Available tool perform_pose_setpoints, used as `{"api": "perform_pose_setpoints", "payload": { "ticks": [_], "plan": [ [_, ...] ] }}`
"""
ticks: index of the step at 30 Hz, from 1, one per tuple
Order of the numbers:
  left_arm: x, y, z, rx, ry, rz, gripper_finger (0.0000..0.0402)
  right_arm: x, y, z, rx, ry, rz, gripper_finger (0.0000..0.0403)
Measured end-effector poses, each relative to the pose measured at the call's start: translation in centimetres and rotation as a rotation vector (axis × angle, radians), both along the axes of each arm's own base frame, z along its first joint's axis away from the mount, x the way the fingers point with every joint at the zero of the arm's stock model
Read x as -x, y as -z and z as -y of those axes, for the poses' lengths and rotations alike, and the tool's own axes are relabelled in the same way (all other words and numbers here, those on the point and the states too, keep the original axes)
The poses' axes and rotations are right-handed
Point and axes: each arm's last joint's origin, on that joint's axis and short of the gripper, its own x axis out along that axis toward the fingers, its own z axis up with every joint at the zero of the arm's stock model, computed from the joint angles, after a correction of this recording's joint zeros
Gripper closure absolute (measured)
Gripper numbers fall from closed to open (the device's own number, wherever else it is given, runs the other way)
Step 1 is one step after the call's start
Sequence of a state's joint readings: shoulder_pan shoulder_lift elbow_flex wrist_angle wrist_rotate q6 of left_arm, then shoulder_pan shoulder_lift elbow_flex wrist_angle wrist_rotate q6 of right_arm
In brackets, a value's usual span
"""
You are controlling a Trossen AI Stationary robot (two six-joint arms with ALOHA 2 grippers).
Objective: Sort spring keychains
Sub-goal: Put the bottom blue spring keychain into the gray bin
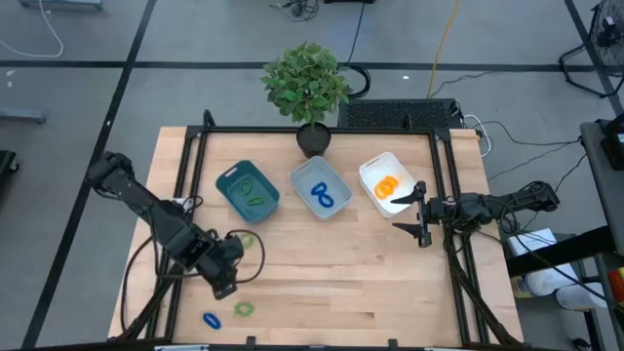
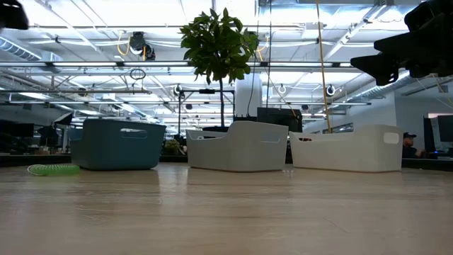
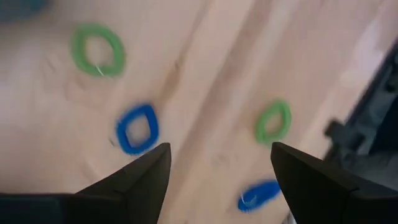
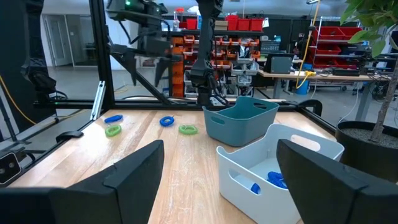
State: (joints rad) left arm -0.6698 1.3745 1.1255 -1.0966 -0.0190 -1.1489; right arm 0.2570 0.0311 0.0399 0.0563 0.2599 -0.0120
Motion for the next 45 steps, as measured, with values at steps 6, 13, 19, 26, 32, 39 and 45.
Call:
{"api": "perform_pose_setpoints", "payload": {
  "ticks": [6, 13, 19, 26, 32, 39, 45],
  "plan": [
    [0.5, 0.6, 1.6, 0.013, 0.062, -0.029, 0.0121, 0.0, 0.0, 0.0, 0.0, 0.0, 0.0, 0.0105],
    [0.6, 1.5, 3.9, 0.007, 0.217, 0.025, 0.0121, 0.0, 0.0, 0.0, 0.0, 0.0, 0.0, 0.0105],
    [0.7, 2.2, 6.3, 0.055, 0.316, 0.092, 0.0121, 0.0, 0.0, 0.0, 0.0, 0.0, 0.0, 0.0105],
    [1.8, 3.4, 8.4, 0.059, 0.503, 0.081, 0.0121, 0.0, 0.0, 0.0, 0.0, 0.0, 0.0, 0.0105],
    [3.0, 5.5, 10.3, 0.005, 0.635, 0.028, 0.0121, 0.0, 0.0, 0.0, 0.0, 0.0, 0.0, 0.0105],
    [3.8, 8.3, 12.0, -0.064, 0.734, -0.04, 0.0121, 0.0, 0.0, 0.0, 0.0, 0.0, 0.0, 0.0105],
    [4.0, 10.0, 12.7, -0.091, 0.77, -0.076, 0.0121, 0.0, 0.0, 0.0, 0.0, 0.0, 0.0, 0.0105]
  ]
}}
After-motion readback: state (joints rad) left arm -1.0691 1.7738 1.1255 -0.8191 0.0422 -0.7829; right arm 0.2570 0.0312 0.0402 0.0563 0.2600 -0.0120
